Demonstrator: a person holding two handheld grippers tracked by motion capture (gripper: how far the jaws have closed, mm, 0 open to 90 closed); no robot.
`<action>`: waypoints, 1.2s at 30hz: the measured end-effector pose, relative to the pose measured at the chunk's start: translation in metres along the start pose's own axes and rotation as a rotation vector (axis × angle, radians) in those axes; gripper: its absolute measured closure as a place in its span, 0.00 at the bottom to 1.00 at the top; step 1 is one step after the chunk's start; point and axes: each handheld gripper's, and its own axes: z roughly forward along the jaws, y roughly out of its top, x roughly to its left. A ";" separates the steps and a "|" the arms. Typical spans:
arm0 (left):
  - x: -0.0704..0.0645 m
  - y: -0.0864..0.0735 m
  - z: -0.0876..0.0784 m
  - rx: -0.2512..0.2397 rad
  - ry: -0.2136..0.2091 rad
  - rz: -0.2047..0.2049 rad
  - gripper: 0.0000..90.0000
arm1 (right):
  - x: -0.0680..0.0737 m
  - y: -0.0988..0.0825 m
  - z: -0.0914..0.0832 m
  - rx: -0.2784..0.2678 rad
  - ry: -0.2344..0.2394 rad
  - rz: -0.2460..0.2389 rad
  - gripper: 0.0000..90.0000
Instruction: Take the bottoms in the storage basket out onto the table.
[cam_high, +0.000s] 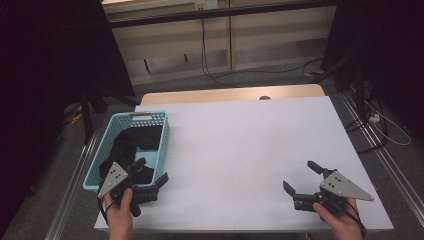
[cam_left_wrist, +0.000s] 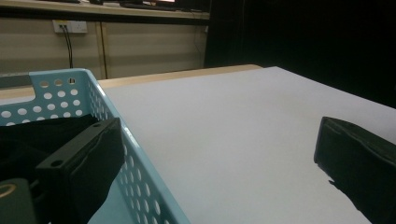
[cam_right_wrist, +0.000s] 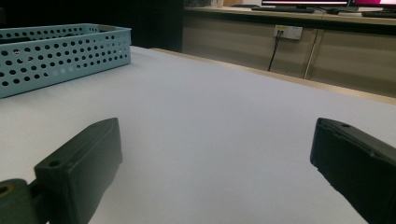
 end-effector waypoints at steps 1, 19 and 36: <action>0.000 0.000 0.000 0.001 0.000 -0.001 0.02 | 0.000 0.000 0.000 0.000 0.002 0.000 0.02; -0.001 0.006 0.002 -0.007 -0.008 0.010 0.02 | 0.000 0.000 -0.001 -0.001 0.010 0.003 0.02; -0.001 0.027 0.008 0.006 -0.049 0.042 0.02 | 0.006 0.000 0.002 0.016 0.075 -0.010 0.02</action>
